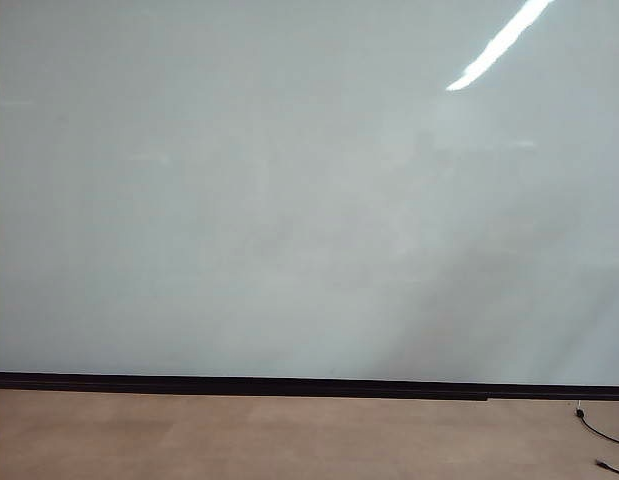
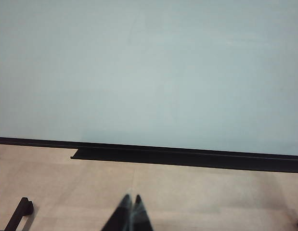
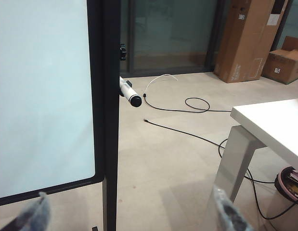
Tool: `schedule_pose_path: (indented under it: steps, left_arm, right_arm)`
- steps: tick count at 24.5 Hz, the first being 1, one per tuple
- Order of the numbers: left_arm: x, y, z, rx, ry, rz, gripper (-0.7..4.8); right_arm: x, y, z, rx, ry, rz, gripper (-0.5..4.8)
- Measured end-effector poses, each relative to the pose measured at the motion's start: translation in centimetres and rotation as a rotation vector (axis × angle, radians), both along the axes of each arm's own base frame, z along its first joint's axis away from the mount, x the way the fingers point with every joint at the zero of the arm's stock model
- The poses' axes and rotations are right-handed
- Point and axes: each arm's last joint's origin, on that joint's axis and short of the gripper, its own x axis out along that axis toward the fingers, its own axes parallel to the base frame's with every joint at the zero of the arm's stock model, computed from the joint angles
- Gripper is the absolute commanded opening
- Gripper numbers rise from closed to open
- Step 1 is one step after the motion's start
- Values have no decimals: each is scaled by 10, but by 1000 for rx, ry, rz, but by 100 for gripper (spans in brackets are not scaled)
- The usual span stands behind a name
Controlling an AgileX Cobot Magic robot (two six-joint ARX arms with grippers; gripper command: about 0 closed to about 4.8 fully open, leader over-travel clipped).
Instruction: Pick up the pen on the shelf to the right of the whiteboard and draw a cross mark.
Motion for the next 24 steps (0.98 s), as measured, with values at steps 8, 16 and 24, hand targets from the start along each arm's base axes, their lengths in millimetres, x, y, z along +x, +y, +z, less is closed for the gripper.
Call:
schedule_pose_path:
  steps: [8, 16, 24]
  left_arm:
    - [0, 0, 0, 0, 0, 0, -5]
    - [0, 0, 0, 0, 0, 0, -4]
    - [0, 0, 0, 0, 0, 0, -5]
  right_arm:
    - [1, -1, 1, 0, -4, -17, 479]
    - [13, -3, 22, 2, 85, -38, 479]
    - [52, -19, 28, 18, 64, 13, 479]
